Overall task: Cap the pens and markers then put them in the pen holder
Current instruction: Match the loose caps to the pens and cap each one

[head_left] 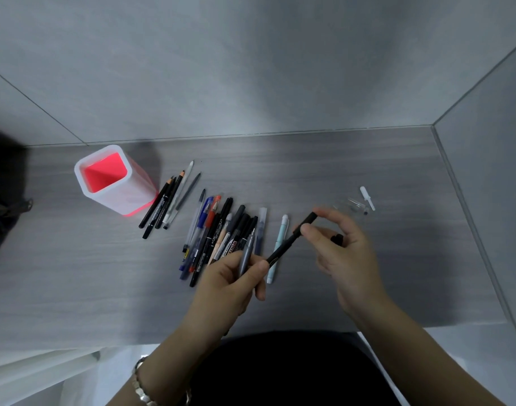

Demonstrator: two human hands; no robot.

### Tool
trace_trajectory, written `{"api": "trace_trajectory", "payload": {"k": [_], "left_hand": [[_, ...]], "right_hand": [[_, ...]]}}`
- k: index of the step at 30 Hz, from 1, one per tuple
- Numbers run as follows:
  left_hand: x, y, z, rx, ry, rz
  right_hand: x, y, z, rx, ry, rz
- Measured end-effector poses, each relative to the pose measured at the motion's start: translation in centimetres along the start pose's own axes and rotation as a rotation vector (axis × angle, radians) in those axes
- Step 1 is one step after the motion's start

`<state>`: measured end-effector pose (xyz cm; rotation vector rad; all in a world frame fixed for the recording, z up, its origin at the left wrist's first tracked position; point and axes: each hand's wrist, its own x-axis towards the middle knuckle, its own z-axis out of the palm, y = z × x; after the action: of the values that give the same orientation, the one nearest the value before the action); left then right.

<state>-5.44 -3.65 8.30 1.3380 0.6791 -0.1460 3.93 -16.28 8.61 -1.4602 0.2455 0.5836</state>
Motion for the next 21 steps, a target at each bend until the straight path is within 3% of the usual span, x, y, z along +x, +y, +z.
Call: {"api": "trace_trajectory", "payload": {"k": [13, 15, 18, 21], "left_hand": [[-0.2, -0.5, 0.8, 0.313, 0.220, 0.316], [-0.3, -0.6, 0.8, 0.232, 0.169, 0.236], [-0.3, -0.8, 0.3, -0.089, -0.005, -0.090], [0.5, -2.0, -0.4, 0.128, 0.054, -0.134]], "right_hand": [[0.1, -0.3, 0.9, 0.048, -0.020, -0.020], [0.3, -0.5, 0.7, 0.062, -0.085, -0.017], [1.2, 0.2, 0.3, -0.081, -0.185, 0.005], [2.9, 2.4, 0.4, -0.299, -0.150, 0.042]]}}
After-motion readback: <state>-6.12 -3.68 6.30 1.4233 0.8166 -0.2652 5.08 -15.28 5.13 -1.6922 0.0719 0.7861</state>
